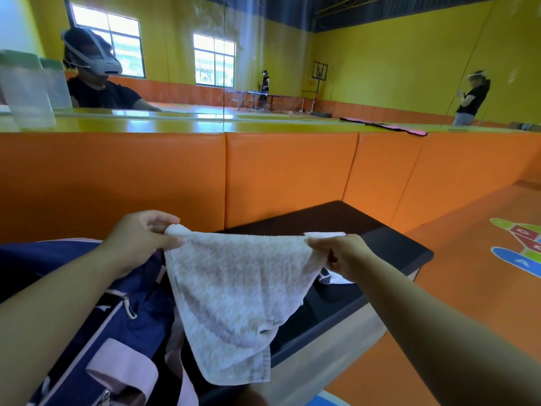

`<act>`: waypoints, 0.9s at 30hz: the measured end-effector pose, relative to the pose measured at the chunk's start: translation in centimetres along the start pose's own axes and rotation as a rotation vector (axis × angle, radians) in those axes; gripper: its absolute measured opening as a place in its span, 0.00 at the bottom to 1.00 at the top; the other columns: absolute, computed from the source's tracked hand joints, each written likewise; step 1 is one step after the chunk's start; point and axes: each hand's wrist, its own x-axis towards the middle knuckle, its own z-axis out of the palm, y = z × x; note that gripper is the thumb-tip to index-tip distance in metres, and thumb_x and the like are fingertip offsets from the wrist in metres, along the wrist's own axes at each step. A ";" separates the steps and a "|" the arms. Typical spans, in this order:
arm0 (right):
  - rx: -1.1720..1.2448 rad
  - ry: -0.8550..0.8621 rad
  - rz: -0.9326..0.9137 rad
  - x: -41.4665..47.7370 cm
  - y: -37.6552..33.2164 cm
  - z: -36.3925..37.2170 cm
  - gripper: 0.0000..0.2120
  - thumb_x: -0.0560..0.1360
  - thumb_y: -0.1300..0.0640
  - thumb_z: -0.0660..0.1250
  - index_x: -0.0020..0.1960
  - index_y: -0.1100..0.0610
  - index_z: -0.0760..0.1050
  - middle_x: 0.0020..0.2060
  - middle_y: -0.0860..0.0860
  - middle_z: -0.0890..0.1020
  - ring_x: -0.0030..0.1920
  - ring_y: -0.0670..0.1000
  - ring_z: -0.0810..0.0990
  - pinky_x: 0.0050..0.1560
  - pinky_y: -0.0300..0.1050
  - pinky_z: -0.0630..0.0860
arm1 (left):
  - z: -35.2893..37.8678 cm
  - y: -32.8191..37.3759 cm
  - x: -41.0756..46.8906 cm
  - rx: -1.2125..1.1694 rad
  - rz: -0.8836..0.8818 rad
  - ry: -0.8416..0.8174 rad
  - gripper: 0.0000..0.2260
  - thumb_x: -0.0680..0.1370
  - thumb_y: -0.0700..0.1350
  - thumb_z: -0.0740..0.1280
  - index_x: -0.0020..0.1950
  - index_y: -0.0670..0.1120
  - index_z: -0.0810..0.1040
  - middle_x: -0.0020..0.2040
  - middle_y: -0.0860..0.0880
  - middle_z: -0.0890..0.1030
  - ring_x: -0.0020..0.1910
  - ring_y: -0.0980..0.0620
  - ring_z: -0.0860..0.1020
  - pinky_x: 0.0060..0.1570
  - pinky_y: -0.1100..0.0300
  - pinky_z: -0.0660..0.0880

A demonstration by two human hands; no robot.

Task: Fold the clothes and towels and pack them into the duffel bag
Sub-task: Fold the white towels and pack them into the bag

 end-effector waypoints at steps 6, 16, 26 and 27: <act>-0.208 -0.060 -0.011 -0.8 0.0 -0.1 0.10 0.74 0.56 0.71 0.41 0.60 0.71 0.43 0.59 0.78 0.40 0.54 0.78 0.37 0.45 0.80 | -0.2 0.9 -0.1 0.085 0.080 0.071 0.12 0.71 0.37 0.72 0.54 0.45 0.79 0.46 0.52 0.78 0.52 0.48 0.76 0.43 0.61 0.72; -0.097 -0.042 -0.131 -1.0 0.5 -0.5 0.14 0.73 0.72 0.63 0.35 0.58 0.66 0.32 0.57 0.71 0.33 0.54 0.73 0.38 0.48 0.74 | 0.0 0.6 -0.8 0.239 0.142 0.117 0.07 0.75 0.42 0.70 0.51 0.43 0.79 0.45 0.50 0.78 0.47 0.48 0.76 0.39 0.59 0.70; -0.155 -0.048 -0.313 -2.6 -2.3 -2.0 0.12 0.65 0.66 0.76 0.45 0.57 0.78 0.43 0.56 0.77 0.39 0.54 0.74 0.32 0.44 0.68 | -1.5 1.7 -0.4 0.136 0.129 0.190 0.02 0.74 0.42 0.70 0.45 0.46 0.79 0.42 0.50 0.79 0.43 0.47 0.78 0.40 0.55 0.74; -0.156 -0.039 -0.323 -2.8 -2.8 -2.2 0.13 0.64 0.66 0.77 0.45 0.57 0.79 0.43 0.55 0.77 0.37 0.54 0.73 0.29 0.42 0.66 | -1.6 2.1 -0.4 0.104 0.135 0.198 0.02 0.74 0.41 0.70 0.44 0.47 0.79 0.42 0.49 0.80 0.42 0.46 0.79 0.38 0.57 0.74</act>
